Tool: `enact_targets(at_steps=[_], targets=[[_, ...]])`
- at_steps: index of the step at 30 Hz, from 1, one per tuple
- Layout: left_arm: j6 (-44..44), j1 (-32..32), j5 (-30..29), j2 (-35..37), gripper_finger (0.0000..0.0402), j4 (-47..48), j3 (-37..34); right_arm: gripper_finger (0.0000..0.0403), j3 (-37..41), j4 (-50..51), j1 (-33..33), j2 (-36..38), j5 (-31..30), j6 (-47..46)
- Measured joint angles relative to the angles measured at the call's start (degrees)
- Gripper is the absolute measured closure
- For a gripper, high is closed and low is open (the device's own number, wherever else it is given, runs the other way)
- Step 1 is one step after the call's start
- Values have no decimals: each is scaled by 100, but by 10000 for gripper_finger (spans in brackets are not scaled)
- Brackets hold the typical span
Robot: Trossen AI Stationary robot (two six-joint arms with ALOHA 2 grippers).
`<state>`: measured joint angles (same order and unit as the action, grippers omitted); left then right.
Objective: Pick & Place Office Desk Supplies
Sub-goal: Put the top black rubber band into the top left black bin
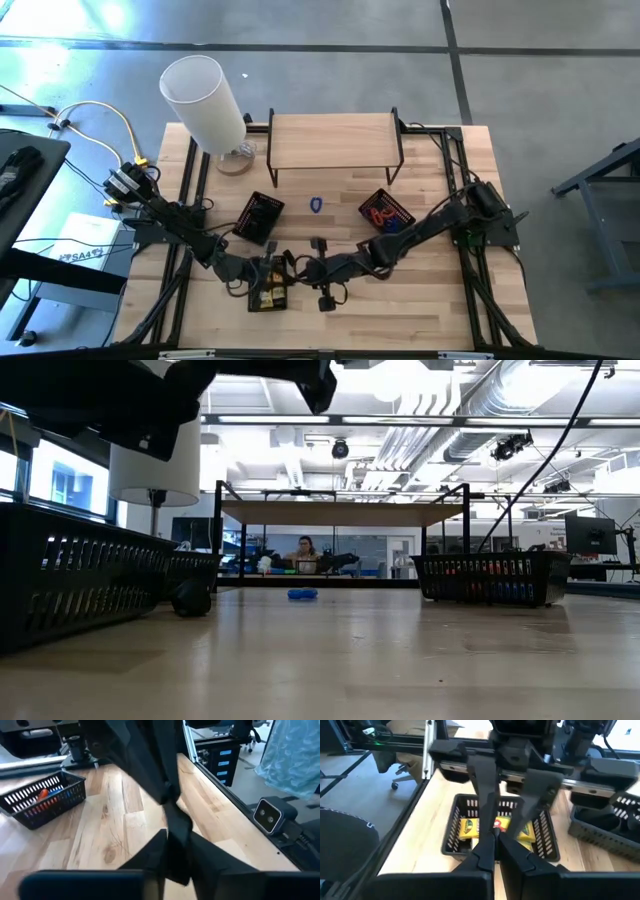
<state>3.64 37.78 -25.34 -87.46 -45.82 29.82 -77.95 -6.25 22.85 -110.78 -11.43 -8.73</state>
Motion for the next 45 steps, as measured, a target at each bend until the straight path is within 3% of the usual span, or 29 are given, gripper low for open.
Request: enact_targets(at_steps=[4,10,20,23,26,32,37,41,45], targets=[[222,0,1,0,389,8,0,395,0,9,-8,-2,105,-13],[227,0,2,0,396,59,4,385,0,12,-2,-4,100,-9],[374,2,7,0,398,159,4,256,0,-240,5,-4,73,-181],[372,2,6,40,398,416,4,232,0,-387,49,-4,-288,-229],[557,52,-83,358,398,1231,24,223,0,-351,158,-4,-495,151],[1409,259,-995,1588,398,3211,161,224,0,-289,387,-4,-971,237],[2944,127,-1744,2768,398,5121,163,225,0,-235,464,-2,-989,241],[4314,-445,-1579,3347,398,6584,157,225,0,-157,489,-2,-996,124],[4790,-1156,-1016,3445,399,7286,155,225,0,-135,481,-2,-1008,104]])
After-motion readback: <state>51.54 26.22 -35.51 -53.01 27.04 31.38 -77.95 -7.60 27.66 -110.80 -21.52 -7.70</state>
